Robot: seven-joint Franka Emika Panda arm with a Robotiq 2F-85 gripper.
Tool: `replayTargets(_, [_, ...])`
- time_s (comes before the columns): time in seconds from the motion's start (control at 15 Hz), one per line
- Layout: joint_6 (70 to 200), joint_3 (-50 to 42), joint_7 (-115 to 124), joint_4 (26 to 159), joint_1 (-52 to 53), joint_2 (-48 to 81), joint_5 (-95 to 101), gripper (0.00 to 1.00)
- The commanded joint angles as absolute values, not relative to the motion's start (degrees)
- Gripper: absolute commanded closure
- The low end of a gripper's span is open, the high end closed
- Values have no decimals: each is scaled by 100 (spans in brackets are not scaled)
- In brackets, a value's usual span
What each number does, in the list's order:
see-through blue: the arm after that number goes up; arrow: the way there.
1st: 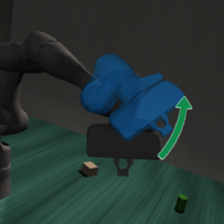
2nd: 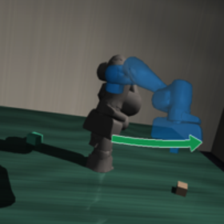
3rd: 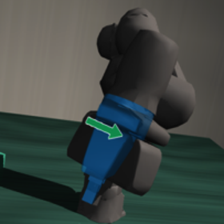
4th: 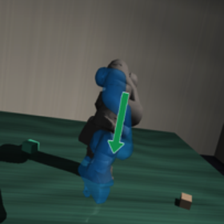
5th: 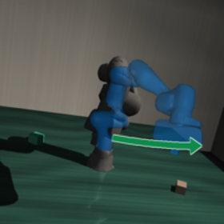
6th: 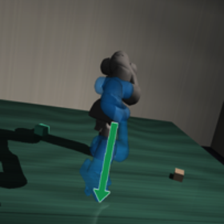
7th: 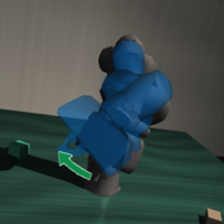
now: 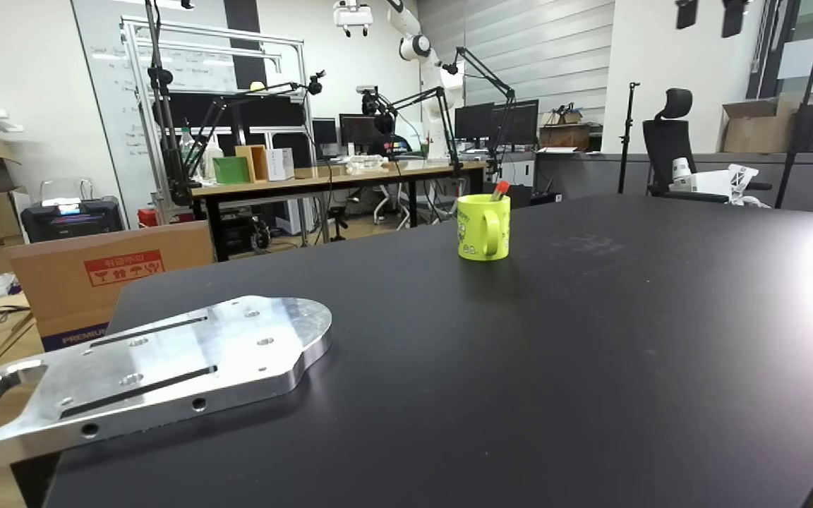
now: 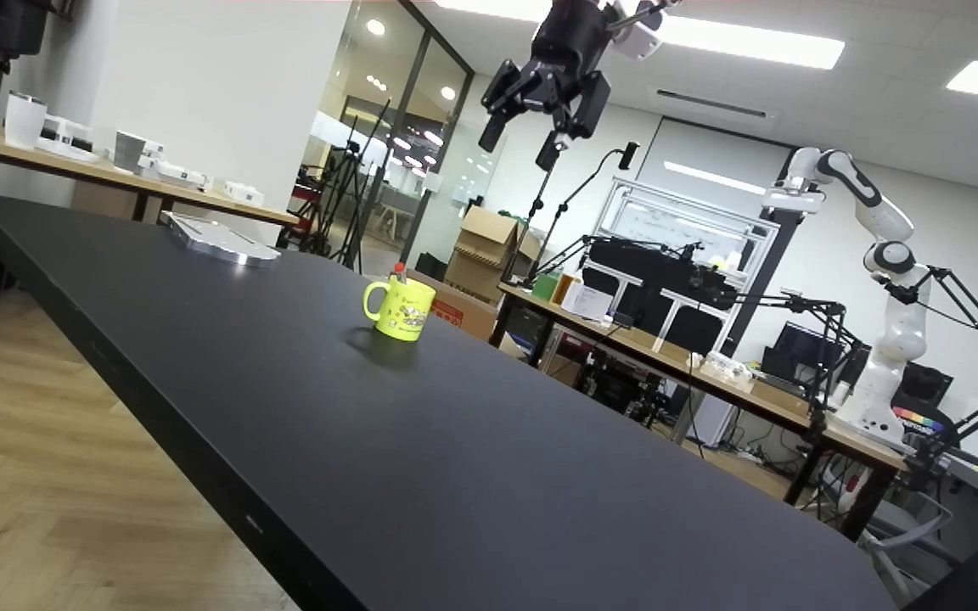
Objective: Take the pen out of the mug and place it on the table
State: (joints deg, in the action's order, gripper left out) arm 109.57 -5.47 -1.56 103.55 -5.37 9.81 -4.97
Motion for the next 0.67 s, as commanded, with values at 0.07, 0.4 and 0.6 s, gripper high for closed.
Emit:
replayTargets(0.07, [10286, -227, 1212, 8832, -214, 2096, -1075, 0])
replayTargets(0.4, [10036, -90, 1633, 8511, -23, 2332, -1413, 0])
replayTargets(0.6, [10008, -70, 1653, 8406, 12, 2436, -1434, 0])
